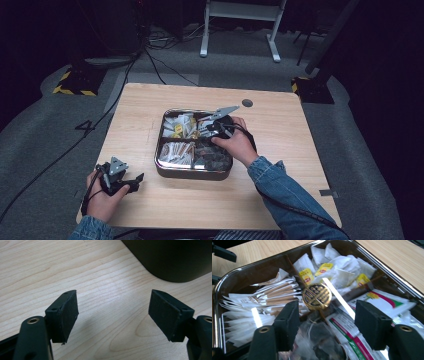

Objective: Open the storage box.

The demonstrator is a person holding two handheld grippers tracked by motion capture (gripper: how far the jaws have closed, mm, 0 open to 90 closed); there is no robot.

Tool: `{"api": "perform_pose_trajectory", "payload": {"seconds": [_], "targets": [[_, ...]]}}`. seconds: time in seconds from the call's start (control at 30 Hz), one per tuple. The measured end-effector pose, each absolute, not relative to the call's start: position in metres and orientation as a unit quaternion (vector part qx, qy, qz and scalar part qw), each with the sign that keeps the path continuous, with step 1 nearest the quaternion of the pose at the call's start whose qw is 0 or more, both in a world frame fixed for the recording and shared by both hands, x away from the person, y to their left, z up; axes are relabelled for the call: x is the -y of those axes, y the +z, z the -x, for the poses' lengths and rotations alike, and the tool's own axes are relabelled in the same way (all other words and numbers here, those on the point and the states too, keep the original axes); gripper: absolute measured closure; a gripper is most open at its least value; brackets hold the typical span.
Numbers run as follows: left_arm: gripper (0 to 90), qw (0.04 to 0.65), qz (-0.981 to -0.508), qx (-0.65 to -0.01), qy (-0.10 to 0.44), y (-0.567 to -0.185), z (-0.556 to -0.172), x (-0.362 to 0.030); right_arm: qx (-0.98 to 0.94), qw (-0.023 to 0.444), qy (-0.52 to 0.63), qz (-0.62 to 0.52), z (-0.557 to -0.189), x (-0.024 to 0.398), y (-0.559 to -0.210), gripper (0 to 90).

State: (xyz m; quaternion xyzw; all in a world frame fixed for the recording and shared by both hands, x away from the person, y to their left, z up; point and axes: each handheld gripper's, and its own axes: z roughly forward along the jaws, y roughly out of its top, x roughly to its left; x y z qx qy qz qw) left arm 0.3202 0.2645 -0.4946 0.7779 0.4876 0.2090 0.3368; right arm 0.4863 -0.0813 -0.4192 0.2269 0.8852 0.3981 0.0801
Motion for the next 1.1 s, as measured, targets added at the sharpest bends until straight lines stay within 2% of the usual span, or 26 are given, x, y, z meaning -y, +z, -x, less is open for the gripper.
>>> {"api": "perform_pose_trajectory", "payload": {"seconds": [0.17, 0.4, 0.57, 0.63, 1.1], "targets": [[24.7, 0.338, -0.778, -0.49, 0.201, -0.497, -0.321, -0.265, -0.89, 0.069, 0.397, -0.214, -0.49, 0.064, -0.424, 44.4], [24.9, 0.343, -0.774, -0.497, 0.192, -0.499, -0.322, -0.267, -0.893, 0.071, 0.389, -0.215, -0.491, 0.055, -0.43, 46.6], [25.0, 0.341, -0.778, -0.493, 0.188, -0.5, -0.323, -0.266, -0.896, 0.071, 0.383, -0.215, -0.493, 0.051, -0.436, 57.0], [24.9, 0.34, -0.779, -0.493, 0.185, -0.5, -0.323, -0.266, -0.894, 0.073, 0.386, -0.215, -0.494, 0.052, -0.437, 58.3], [23.6, 0.334, -0.786, -0.488, 0.18, -0.504, -0.325, -0.266, -0.896, 0.08, 0.382, -0.21, -0.493, 0.053, -0.427, 58.9]]}}
